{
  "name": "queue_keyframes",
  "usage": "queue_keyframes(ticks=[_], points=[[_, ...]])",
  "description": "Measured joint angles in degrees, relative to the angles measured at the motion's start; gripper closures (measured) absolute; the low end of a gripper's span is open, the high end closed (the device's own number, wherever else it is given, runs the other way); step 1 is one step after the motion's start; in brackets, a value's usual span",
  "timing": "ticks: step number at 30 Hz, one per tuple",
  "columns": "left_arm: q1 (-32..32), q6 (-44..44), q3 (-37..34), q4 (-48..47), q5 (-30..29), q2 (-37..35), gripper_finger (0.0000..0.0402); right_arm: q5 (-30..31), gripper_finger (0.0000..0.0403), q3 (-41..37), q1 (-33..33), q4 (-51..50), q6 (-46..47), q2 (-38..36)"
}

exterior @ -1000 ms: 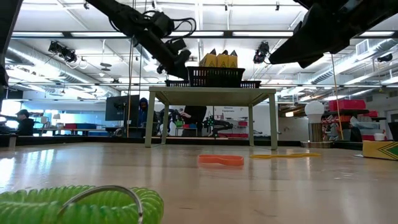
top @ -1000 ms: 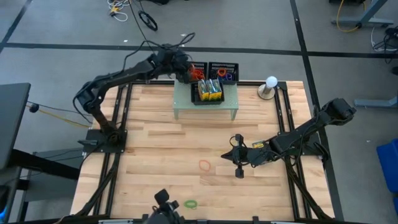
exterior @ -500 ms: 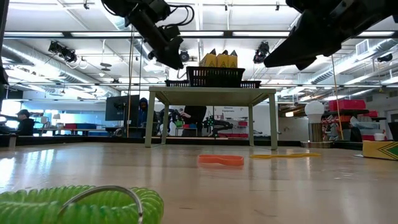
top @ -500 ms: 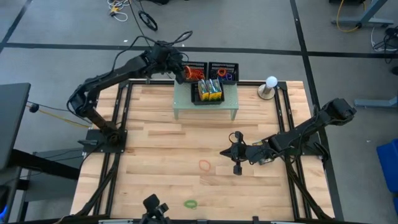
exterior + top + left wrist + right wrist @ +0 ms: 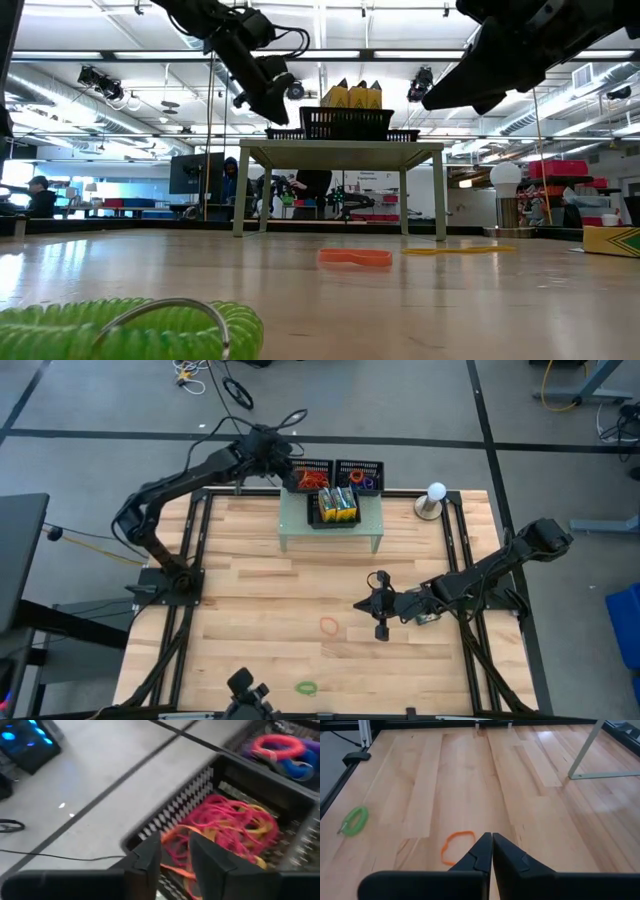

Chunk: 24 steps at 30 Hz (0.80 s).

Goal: Pick & Place Office Desk Supplies
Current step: Put the yellow crayon box into the bottom black bin

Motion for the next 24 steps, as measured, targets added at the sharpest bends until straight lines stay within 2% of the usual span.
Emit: queue_keyframes(ticks=[5,7,11,16,21,24], points=[[-3.2,5.4,1.2,-9.2,2.1,-3.0,0.0259,0.0,0.038,0.0,0.0,-0.1,0.1,0.0],[-6.7,6.1,0.8,-13.3,0.2,-4.9,0.027,0.0,0.038,0.0,0.0,-0.1,0.1,0.0],[-15.6,5.9,-5.8,-11.1,-2.7,-10.6,0.0325,0.0,0.038,0.0,0.2,-0.3,0.1,0.0],[-26.6,3.8,-21.4,5.9,-3.0,-20.3,0.0391,0.5,0.038,0.0,0.3,-3.5,3.0,0.0],[-38.3,2.1,-40.3,29.1,-2.9,-27.4,0.0389,1.3,0.0375,0.0,0.6,-12.5,10.3,0.0],[-44.5,1.7,-50.6,45.3,-2.8,-28.1,0.0381,1.1,0.0362,1.7,0.8,-24.5,15.9,-0.3]])
